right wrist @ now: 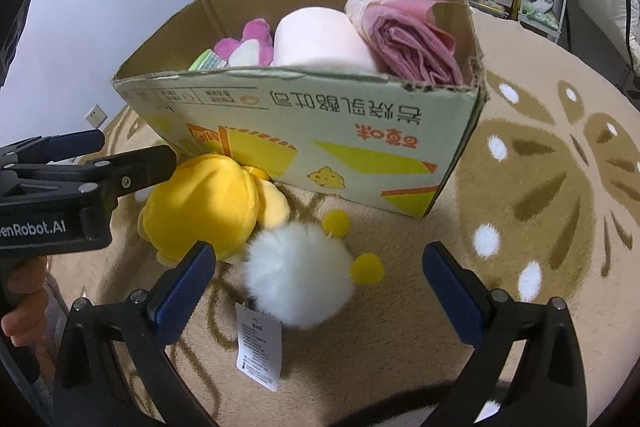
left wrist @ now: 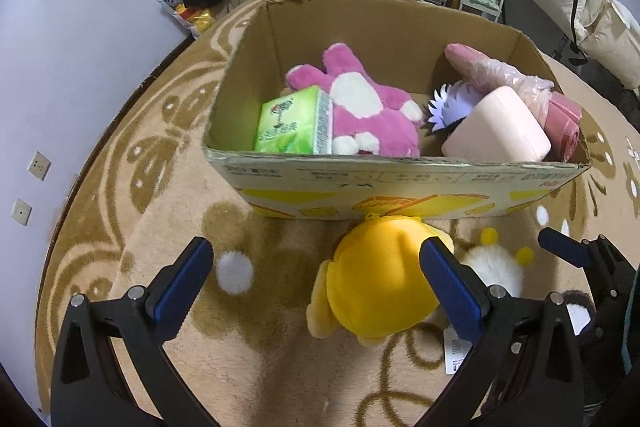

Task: Organize soft objects
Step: 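Move both tools back down toward the yellow plush and white pom-pom plush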

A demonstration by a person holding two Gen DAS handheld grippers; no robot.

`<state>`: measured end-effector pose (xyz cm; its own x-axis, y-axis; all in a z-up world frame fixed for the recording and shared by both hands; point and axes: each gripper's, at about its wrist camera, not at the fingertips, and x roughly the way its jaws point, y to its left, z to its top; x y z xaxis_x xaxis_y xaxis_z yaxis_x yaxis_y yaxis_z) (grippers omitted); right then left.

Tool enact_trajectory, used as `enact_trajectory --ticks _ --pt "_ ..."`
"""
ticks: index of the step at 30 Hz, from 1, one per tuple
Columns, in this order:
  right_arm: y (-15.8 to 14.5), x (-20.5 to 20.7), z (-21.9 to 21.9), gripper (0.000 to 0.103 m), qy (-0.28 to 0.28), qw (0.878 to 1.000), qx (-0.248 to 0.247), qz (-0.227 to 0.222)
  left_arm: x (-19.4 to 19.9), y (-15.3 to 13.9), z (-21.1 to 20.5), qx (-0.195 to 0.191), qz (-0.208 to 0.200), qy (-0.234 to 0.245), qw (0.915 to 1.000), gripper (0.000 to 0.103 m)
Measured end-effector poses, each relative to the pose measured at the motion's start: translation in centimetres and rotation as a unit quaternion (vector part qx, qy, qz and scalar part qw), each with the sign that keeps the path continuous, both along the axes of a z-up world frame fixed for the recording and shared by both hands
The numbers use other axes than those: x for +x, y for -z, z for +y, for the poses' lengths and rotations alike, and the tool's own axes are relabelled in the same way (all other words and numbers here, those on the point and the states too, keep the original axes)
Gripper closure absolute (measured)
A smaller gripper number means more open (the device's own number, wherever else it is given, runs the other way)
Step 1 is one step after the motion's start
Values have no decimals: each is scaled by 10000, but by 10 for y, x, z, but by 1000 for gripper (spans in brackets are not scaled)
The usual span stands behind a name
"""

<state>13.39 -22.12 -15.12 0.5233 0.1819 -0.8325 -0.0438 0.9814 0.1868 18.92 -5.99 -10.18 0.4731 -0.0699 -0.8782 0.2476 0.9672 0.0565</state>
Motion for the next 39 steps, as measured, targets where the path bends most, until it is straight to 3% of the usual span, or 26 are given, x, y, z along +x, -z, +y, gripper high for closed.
enact_trajectory --ticks 23,32,36,39 --pt "19 6 4 0 -103 9990 -99 415 16 36 -17 -189 665 322 9971 1" --pt "26 7 7 0 -173 9986 -126 487 11 40 -28 -154 712 432 9964 1" --pt "28 11 10 3 -228 9982 -74 552 14 43 -29 -230 772 478 9956 1" --pt "29 12 15 14 -230 9983 -109 531 13 47 -28 -353 856 479 9945 1"
